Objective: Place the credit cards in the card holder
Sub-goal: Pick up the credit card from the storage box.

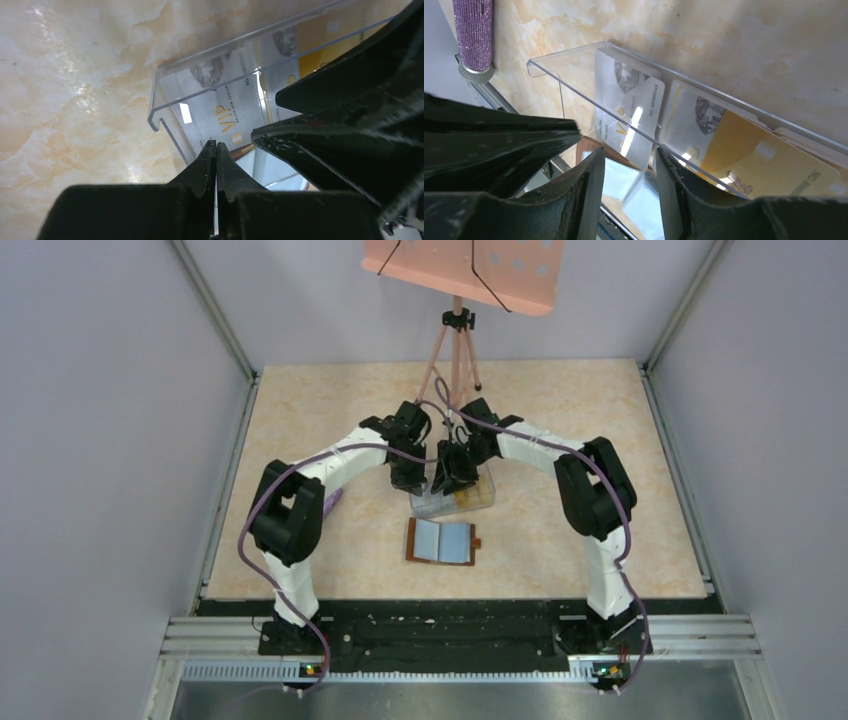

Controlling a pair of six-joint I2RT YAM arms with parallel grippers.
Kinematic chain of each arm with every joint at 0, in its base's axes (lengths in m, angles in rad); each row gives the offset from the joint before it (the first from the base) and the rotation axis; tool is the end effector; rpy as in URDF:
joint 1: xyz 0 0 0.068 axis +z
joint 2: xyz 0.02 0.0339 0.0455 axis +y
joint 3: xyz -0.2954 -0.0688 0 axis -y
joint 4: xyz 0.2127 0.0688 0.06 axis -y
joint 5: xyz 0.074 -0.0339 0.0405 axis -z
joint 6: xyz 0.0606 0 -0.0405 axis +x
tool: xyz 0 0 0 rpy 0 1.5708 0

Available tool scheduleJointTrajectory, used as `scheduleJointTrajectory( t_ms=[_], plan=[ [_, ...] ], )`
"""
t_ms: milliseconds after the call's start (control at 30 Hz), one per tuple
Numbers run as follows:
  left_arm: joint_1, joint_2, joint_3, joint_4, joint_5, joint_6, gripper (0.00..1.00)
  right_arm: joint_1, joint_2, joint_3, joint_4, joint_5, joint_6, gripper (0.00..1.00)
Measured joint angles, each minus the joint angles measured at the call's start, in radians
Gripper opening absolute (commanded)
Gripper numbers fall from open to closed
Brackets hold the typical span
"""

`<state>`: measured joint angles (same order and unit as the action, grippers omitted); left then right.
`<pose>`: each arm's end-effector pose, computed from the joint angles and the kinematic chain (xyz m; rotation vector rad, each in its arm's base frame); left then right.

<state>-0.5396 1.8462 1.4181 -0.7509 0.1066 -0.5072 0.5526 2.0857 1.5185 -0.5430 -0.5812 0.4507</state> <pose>0.3141 -0.1956 0.2400 0.0757 2.8254 -0.4109 0.3507 0.2553 0.1953 -0.3420 2.8138 1.0602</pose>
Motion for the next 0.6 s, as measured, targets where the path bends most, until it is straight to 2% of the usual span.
scheduleJointTrajectory(
  t_ms=[233, 600],
  plan=[
    [-0.042, 0.103, 0.046, -0.07, -0.084, 0.019, 0.0, 0.0, -0.001, -0.013, 0.03, 0.0, 0.01, 0.41],
    [-0.078, 0.152, 0.074, -0.095, -0.153, 0.045, 0.0, 0.008, -0.011, -0.04, 0.056, 0.037, -0.008, 0.35]
  ],
)
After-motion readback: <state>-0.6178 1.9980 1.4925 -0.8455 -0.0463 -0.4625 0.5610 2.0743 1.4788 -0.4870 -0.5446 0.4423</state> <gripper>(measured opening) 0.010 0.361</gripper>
